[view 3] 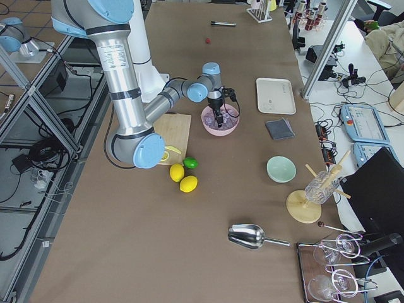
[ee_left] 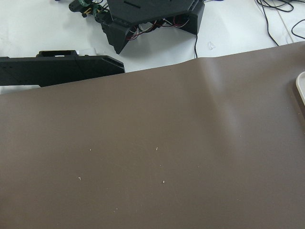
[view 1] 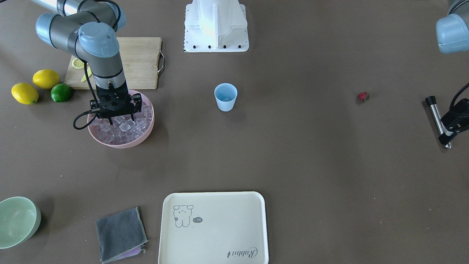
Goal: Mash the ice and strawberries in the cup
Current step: 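Lower the right gripper into the bowl and grasp another ice cube, then lift the ice cube and carry it over the blue cup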
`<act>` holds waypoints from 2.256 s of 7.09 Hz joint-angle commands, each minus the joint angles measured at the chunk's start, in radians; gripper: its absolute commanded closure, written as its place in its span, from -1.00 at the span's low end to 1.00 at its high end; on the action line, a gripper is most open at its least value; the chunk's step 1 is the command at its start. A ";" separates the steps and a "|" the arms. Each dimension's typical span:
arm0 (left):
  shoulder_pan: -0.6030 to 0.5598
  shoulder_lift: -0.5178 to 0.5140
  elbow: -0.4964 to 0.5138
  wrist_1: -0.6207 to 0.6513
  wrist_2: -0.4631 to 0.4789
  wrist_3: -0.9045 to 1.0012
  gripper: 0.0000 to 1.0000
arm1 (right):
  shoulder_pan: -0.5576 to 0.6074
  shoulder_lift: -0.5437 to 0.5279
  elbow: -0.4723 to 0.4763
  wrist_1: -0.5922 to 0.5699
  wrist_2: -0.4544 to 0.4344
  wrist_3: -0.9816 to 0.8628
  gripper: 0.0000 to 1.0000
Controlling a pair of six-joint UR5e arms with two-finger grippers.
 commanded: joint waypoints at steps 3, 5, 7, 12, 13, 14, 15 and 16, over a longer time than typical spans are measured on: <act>-0.001 -0.009 0.005 0.001 0.000 -0.001 -0.96 | 0.029 0.007 0.043 -0.002 0.007 0.004 1.00; -0.001 -0.007 0.005 0.001 0.000 -0.001 -0.96 | 0.069 0.008 0.116 -0.059 0.036 0.004 1.00; -0.001 -0.007 0.003 0.001 -0.002 -0.003 -0.96 | 0.098 0.014 0.181 -0.111 0.045 0.004 1.00; -0.001 -0.006 -0.005 0.006 -0.011 -0.009 -0.96 | 0.083 0.206 0.165 -0.102 0.045 0.110 1.00; -0.001 -0.004 -0.011 0.006 -0.011 -0.010 -0.96 | 0.064 0.233 0.161 -0.102 0.044 0.110 1.00; -0.001 -0.004 -0.011 0.006 -0.011 -0.012 -0.96 | 0.036 0.272 0.152 -0.102 0.027 0.108 1.00; -0.001 -0.004 -0.011 0.006 -0.011 -0.012 -0.96 | -0.004 0.292 0.149 -0.102 0.012 0.110 1.00; -0.001 -0.004 -0.011 0.006 -0.011 -0.013 -0.96 | -0.047 0.310 0.146 -0.101 -0.017 0.107 1.00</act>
